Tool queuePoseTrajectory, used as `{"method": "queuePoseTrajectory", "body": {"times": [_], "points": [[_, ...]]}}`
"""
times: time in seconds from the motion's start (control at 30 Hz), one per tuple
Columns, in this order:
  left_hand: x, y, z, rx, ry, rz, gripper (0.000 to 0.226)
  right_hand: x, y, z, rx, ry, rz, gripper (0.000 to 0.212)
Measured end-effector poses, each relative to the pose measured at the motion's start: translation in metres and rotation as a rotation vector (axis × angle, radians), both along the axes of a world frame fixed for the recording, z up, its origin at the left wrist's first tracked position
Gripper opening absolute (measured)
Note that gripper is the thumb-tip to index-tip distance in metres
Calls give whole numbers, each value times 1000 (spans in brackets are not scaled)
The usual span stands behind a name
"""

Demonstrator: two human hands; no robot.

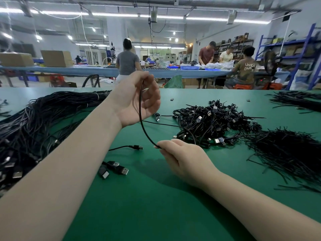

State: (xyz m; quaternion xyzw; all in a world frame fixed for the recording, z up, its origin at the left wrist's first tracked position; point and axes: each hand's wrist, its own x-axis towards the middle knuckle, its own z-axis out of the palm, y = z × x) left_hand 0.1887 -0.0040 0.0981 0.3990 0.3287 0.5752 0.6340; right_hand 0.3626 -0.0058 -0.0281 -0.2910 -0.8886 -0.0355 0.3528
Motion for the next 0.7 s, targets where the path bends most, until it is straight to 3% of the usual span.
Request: {"method": "queuePoseTrajectory", "body": {"times": [0.23,0.57,0.7], "points": [[1,-5,-1,-50,248,-58,32,3,4,-2,-106,54,-29,24],[-9,-1,-3,-18,314,-23,38,2,1,0,-77,131,-22,26],[-12,3,-3,10,201,38,48,3,1,0,-89,125,-15,26]]}}
